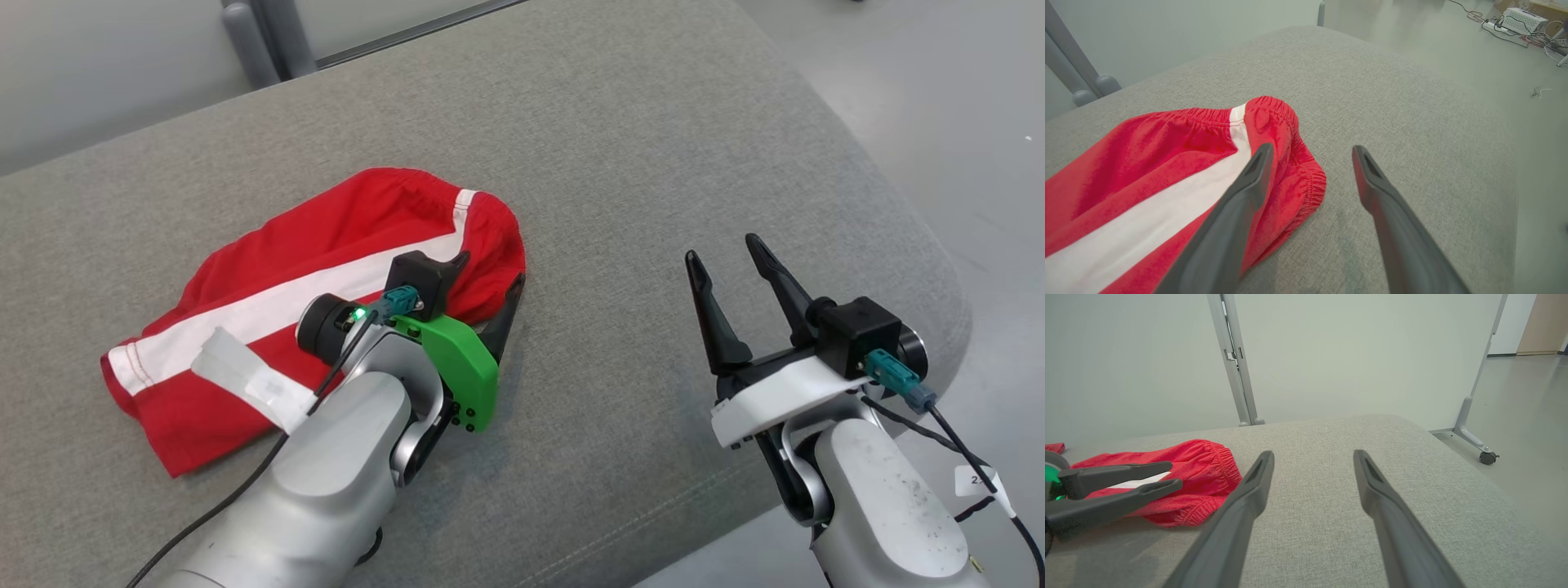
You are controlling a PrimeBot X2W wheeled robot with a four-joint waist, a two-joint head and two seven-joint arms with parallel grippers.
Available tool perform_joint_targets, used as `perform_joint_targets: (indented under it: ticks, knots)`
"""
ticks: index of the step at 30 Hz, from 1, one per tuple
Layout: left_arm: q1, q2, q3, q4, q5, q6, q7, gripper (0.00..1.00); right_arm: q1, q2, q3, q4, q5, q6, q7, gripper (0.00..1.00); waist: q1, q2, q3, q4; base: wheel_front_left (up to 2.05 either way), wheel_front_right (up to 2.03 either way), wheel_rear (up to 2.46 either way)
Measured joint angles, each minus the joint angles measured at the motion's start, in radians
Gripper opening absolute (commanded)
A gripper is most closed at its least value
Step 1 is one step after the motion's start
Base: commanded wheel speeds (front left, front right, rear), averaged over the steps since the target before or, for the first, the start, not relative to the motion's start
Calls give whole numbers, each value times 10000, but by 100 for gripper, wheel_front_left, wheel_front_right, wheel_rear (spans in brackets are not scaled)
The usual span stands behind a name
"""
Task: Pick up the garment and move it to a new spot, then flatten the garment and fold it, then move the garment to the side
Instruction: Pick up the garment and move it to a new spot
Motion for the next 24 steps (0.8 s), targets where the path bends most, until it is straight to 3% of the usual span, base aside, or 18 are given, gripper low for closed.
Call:
perform_joint_targets:
  ticks: [24]
  knots:
    - [705,44,1392,1131,-1160,385,-696,100,430,-121,-349,399,-19,0,0,100,0,0,-1063,2661,0,0,0]
